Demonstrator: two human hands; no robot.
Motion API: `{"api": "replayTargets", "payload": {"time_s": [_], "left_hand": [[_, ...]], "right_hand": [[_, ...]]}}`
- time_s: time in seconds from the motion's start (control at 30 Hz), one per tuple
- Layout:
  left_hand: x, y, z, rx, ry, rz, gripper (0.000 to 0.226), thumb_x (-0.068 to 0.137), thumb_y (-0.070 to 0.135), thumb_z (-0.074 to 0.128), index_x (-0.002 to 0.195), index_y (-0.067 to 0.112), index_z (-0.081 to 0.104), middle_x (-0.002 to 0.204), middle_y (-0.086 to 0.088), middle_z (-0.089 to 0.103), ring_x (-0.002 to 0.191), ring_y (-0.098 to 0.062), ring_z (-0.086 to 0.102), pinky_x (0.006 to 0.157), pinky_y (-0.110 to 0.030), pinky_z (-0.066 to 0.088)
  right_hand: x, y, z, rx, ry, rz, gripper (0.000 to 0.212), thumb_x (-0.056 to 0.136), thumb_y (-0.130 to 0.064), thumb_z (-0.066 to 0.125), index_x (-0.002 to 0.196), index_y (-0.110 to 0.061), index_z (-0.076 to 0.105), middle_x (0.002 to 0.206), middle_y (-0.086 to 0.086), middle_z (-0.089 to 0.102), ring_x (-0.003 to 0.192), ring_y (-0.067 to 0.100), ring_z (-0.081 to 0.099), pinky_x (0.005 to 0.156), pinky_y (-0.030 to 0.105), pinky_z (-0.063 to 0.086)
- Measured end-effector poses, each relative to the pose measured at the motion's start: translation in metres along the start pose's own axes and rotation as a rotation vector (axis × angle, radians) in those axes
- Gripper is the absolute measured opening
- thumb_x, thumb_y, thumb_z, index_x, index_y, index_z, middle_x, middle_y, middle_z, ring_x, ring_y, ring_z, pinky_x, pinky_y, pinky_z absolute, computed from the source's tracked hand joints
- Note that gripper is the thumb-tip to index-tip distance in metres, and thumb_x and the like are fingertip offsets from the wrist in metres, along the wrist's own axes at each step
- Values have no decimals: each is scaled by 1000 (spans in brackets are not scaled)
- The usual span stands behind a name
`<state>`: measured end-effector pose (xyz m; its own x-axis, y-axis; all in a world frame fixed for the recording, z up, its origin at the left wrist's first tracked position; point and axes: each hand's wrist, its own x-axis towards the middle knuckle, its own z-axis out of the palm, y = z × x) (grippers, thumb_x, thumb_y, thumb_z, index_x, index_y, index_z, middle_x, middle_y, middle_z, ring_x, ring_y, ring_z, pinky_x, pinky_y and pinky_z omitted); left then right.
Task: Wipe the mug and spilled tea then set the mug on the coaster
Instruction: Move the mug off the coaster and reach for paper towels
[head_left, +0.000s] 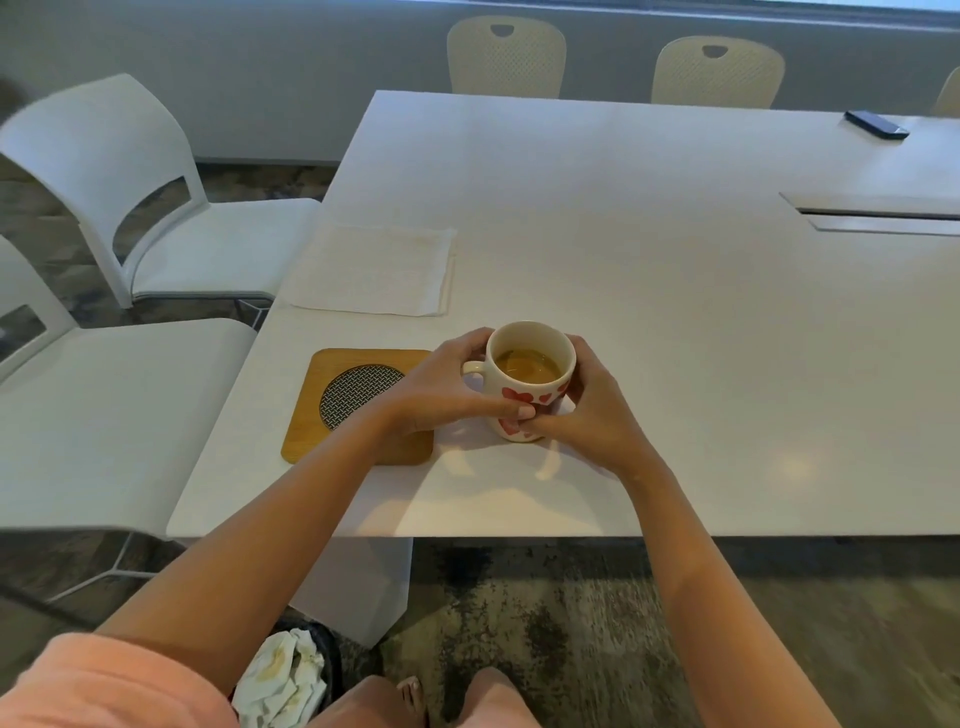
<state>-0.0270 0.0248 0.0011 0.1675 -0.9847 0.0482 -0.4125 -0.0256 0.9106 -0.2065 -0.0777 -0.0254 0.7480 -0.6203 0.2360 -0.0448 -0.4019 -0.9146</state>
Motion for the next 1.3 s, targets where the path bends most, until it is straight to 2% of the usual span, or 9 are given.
{"api": "replayTargets", "payload": {"time_s": [0.17, 0.3, 0.6, 1.03, 1.2, 1.3], "left_hand": [[1, 5, 3, 21, 41, 20, 70, 68, 33, 91, 129, 23, 58, 117, 12, 68, 111, -3, 62, 92, -20, 49], [2, 5, 4, 37, 70, 34, 69, 67, 36, 91, 127, 24, 60, 117, 12, 69, 112, -6, 63, 95, -27, 50], [4, 4, 4, 45, 107, 49, 67, 64, 33, 93, 123, 22, 64, 112, 10, 73, 108, -7, 66, 96, -28, 52], [19, 9, 2, 36, 110, 52, 71, 64, 34, 93, 127, 23, 62, 115, 10, 71, 111, -8, 65, 98, -37, 53], [31, 12, 2, 26, 179, 87, 70, 67, 36, 91, 129, 23, 60, 117, 11, 70, 112, -8, 64, 98, -37, 53], [41, 14, 1, 43, 234, 103, 67, 71, 39, 87, 129, 24, 60, 118, 14, 69, 114, -3, 62, 100, -36, 51]], "right_hand": [[1, 1, 2, -12, 26, -4, 82, 66, -32, 91, 135, -24, 47, 125, -11, 61, 117, 15, 60, 93, 36, 58], [1, -1, 3, -20, 55, -30, 80, 66, -33, 91, 134, -23, 49, 123, -11, 62, 115, 15, 61, 91, 32, 58], [2, -4, 4, -26, 120, -77, 79, 63, -39, 90, 130, -21, 53, 120, -12, 64, 111, 14, 63, 87, 24, 57], [17, -4, -7, -55, 163, -86, 81, 57, -37, 95, 126, -19, 57, 116, -9, 68, 107, 15, 65, 85, 30, 60], [34, -4, -23, -40, 191, -54, 81, 51, -28, 98, 122, -20, 59, 111, -8, 69, 104, 16, 67, 83, 34, 60], [46, 0, -33, -35, 221, -44, 79, 52, -30, 96, 121, -19, 59, 110, -6, 69, 103, 15, 67, 82, 34, 61]]}}
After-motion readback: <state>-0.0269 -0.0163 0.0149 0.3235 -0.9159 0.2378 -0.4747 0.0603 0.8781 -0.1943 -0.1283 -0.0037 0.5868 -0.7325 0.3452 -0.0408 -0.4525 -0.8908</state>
